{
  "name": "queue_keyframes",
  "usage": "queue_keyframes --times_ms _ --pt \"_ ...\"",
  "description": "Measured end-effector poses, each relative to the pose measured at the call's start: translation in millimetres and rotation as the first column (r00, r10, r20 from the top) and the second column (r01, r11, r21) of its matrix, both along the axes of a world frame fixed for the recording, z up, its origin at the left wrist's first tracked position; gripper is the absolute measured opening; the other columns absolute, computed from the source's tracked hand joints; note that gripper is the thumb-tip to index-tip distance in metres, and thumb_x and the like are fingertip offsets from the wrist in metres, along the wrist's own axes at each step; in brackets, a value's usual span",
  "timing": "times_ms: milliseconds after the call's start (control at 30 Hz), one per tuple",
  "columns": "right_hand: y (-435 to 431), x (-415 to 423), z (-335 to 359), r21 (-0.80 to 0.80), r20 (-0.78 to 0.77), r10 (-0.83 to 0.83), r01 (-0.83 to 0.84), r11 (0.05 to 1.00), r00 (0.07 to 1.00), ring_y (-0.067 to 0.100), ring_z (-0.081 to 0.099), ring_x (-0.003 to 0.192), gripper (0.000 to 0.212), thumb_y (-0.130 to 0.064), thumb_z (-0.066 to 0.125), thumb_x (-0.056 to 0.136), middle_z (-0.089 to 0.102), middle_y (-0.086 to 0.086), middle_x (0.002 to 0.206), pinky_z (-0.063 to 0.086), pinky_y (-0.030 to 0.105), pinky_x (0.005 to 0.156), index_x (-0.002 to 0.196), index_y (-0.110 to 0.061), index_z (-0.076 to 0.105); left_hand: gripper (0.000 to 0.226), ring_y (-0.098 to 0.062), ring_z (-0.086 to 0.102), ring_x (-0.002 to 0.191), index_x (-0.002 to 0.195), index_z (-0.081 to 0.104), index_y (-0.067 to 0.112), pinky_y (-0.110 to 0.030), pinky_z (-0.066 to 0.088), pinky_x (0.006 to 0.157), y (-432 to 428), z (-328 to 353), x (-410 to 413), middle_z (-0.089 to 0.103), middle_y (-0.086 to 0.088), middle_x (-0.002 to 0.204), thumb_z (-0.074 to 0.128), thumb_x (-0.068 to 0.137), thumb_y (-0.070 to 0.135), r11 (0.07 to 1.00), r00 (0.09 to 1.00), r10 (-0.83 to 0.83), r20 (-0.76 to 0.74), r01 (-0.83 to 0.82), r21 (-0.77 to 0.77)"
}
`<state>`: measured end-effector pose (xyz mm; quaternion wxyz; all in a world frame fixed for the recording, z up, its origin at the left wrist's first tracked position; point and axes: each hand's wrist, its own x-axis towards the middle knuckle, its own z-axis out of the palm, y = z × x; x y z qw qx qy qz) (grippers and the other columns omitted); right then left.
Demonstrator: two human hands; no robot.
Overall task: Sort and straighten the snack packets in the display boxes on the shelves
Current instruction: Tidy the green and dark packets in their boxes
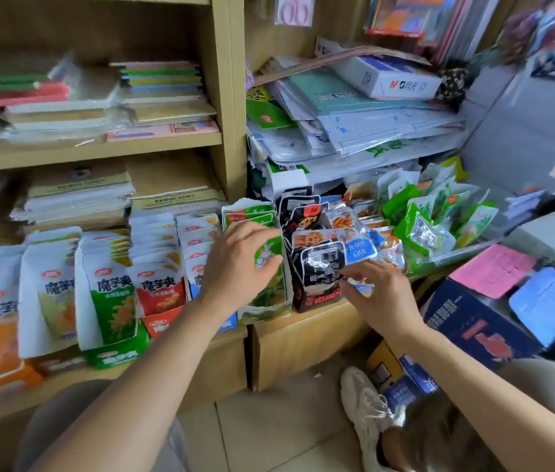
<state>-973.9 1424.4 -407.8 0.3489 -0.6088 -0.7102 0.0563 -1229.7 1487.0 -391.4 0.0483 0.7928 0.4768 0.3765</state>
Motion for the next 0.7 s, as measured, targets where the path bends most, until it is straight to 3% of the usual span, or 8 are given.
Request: queue_keyframes --times_ms 233,300,333,400,433,500,567,700 --pt "56.0 29.7 22.7 -0.238 -0.064 0.074 -0.088 0.967 0.995 0.006 0.059 0.102 0.058 -0.037 0.079 0.083 0.061 -0.012 0.123 0.053 0.030 0.088 0.135 -0.030 0.057 0.065 -0.005 0.046 0.132 0.150 0.044 0.032 -0.027 0.039 0.108 12.3 -2.7 42.2 0.051 0.012 0.147 0.072 0.091 0.038 0.972 0.993 -0.079 0.088 0.096 -0.214" --pt "70.6 23.6 19.8 -0.256 -0.088 0.136 -0.154 0.954 0.987 0.006 0.057 0.108 0.069 -0.038 0.081 0.081 0.058 -0.011 0.131 0.052 0.032 0.093 0.142 -0.032 0.050 0.052 -0.003 0.059 0.115 0.141 0.054 0.032 -0.021 0.048 0.093 23.9 -6.8 51.3 0.060 0.015 0.136 0.070 0.092 0.039 0.976 0.997 -0.062 0.047 0.070 -0.205" --pt "76.3 20.2 15.2 -0.256 -0.101 0.155 -0.176 0.950 0.983 0.008 0.057 0.111 0.072 -0.038 0.081 0.081 0.057 -0.009 0.134 0.051 0.034 0.096 0.144 -0.030 0.048 0.041 -0.001 0.066 0.093 0.131 0.063 0.031 -0.015 0.050 0.075 28.6 -8.3 53.8 0.068 0.015 0.120 0.070 0.092 0.039 0.985 0.999 -0.035 0.023 0.038 -0.171" --pt "84.6 14.4 4.0 -0.239 -0.077 0.157 -0.172 0.956 0.985 0.017 0.055 0.120 0.077 -0.037 0.081 0.081 0.055 0.000 0.138 0.047 0.034 0.102 0.147 -0.020 0.045 0.021 0.006 0.051 0.051 0.109 0.074 0.027 -0.011 0.034 0.044 35.9 -6.6 56.9 0.069 0.016 0.081 0.072 0.091 0.036 0.996 0.999 0.045 0.023 -0.043 -0.076" --pt "87.4 12.2 -0.3 -0.219 -0.046 0.150 -0.157 0.963 0.988 0.019 0.053 0.123 0.079 -0.036 0.081 0.082 0.054 0.003 0.139 0.046 0.033 0.103 0.148 -0.018 0.043 0.015 0.007 0.044 0.045 0.101 0.076 0.025 -0.013 0.030 0.040 40.9 -4.4 57.3 0.065 0.016 0.070 0.074 0.090 0.035 0.996 0.995 0.088 0.047 -0.086 -0.032" --pt "90.9 10.5 -5.8 -0.176 -0.037 0.150 -0.155 0.972 0.988 0.018 0.051 0.123 0.085 -0.037 0.082 0.081 0.054 0.002 0.137 0.047 0.033 0.101 0.152 -0.022 0.037 0.013 0.002 0.048 0.045 0.094 0.076 0.023 -0.017 0.031 0.040 55.4 -1.6 54.8 0.067 0.009 0.065 0.074 0.090 0.035 0.987 0.980 0.157 0.124 -0.161 0.018" --pt "92.3 11.1 -9.7 -0.154 -0.076 0.165 -0.175 0.972 0.983 0.015 0.052 0.119 0.088 -0.038 0.082 0.080 0.056 -0.001 0.132 0.048 0.032 0.098 0.153 -0.025 0.035 0.020 -0.013 0.060 0.051 0.092 0.073 0.024 -0.031 0.046 0.045 71.7 1.5 50.4 0.069 0.005 0.066 0.068 0.090 0.043 0.978 0.955 0.203 0.218 -0.207 -0.003" --pt "93.3 15.9 -13.0 -0.119 0.005 0.215 -0.213 0.970 0.977 0.022 0.052 0.118 0.062 -0.041 0.079 0.083 0.059 0.003 0.124 0.045 0.035 0.098 0.137 -0.019 0.057 0.014 -0.012 0.068 0.059 0.091 0.074 0.021 -0.035 0.054 0.052 86.6 11.7 52.8 0.072 0.005 0.069 0.073 0.090 0.035 0.969 0.943 0.237 0.235 -0.248 0.017"
